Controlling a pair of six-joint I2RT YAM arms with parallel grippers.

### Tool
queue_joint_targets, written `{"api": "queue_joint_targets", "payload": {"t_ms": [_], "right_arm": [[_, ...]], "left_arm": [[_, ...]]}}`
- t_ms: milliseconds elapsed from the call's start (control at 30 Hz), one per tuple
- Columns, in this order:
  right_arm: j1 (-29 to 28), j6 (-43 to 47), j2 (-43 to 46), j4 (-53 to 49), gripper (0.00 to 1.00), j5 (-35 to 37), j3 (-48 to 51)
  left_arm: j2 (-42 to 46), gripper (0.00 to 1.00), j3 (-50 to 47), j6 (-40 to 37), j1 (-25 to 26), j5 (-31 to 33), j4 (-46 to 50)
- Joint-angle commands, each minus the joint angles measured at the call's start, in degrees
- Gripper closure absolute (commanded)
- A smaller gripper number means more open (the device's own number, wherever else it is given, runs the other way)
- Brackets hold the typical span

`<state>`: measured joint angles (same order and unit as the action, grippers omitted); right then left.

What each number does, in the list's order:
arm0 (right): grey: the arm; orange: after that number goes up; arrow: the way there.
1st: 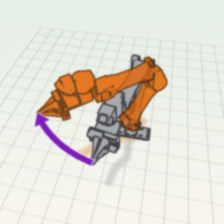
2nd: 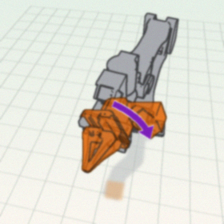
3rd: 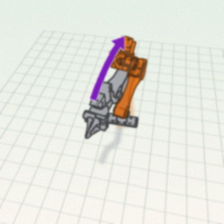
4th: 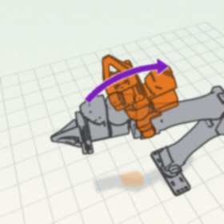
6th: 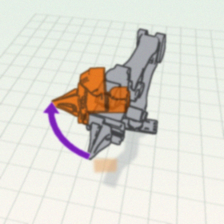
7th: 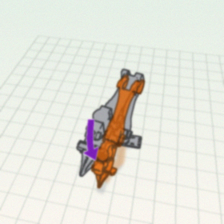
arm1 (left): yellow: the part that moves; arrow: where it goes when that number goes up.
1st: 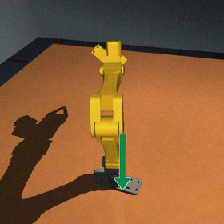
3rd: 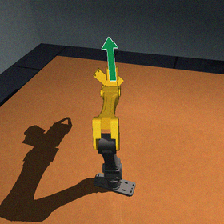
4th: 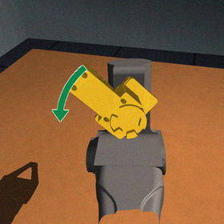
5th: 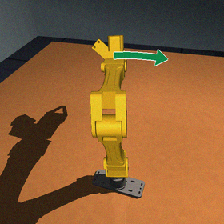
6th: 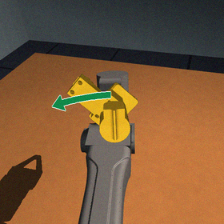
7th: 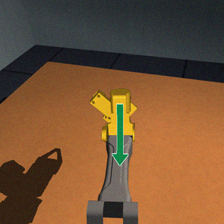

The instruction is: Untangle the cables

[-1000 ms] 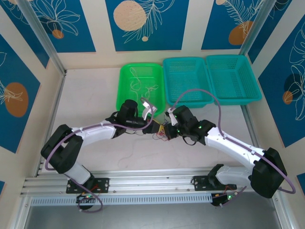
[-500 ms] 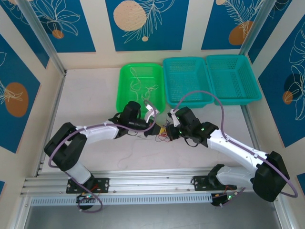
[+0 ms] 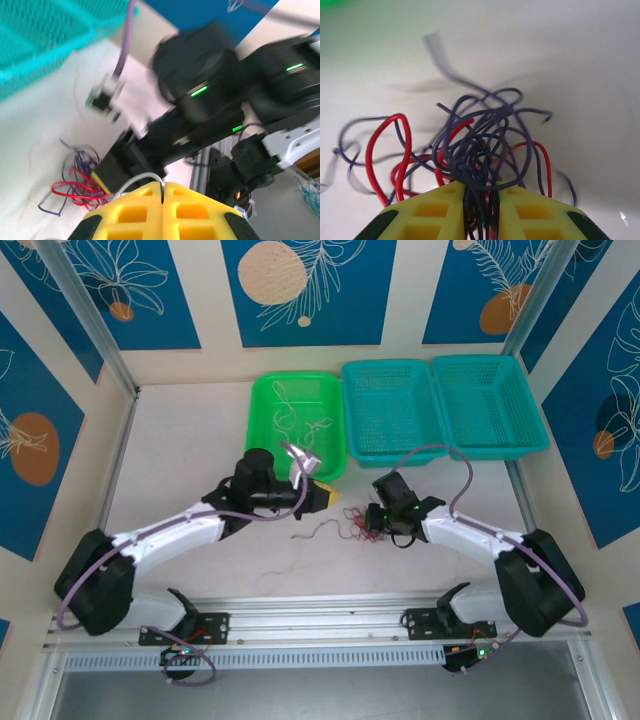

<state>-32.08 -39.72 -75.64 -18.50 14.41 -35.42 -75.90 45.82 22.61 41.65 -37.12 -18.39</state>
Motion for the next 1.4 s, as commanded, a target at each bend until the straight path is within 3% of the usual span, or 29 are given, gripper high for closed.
{"api": "queue_joint_targets", "payload": {"t_ms": [0, 233, 333, 500, 633, 867, 1167, 1367], "right_arm": [[1.45, -5.18, -2.43, -4.94, 0.77, 2.02, 0.11], [1.99, -5.76, -0.52, -6.89, 0.73, 1.19, -1.15], [1.93, -4.89, 4.84, -8.39, 0.49, 0.88, -2.25], [1.88, -3.83, 16.58, -9.14, 0.26, 0.81, -3.24], [2.1, -2.01, 23.66, -5.96, 0.25, -2.34, -3.74], [2.02, -2.05, 28.83, -1.56, 0.25, -5.9, -4.19], [1.95, 0.59, 30.76, -3.53, 0.24, -7.37, -7.34], [2.02, 0.79, 32.03, -5.83, 0.22, -6.94, -7.83]], "left_arm": [[4.56, 1.0, -0.21, 0.65, -0.18, 4.29, -0.6], [9.1, 1.0, -1.82, -0.58, -1.23, 10.24, 3.97], [9.75, 1.0, -2.83, 0.39, -1.31, 10.58, 3.58], [11.52, 1.0, -1.68, 0.59, -1.33, 10.39, 3.96], [12.07, 1.0, 3.7, -0.33, -1.35, 10.05, 5.1], [7.41, 1.0, 21.2, -5.25, -2.05, 16.99, 12.93], [-8.19, 1.0, 48.57, -8.03, -8.34, 15.31, 16.52], [-21.39, 1.0, 63.86, -9.46, -13.43, 18.79, 22.75]]}}
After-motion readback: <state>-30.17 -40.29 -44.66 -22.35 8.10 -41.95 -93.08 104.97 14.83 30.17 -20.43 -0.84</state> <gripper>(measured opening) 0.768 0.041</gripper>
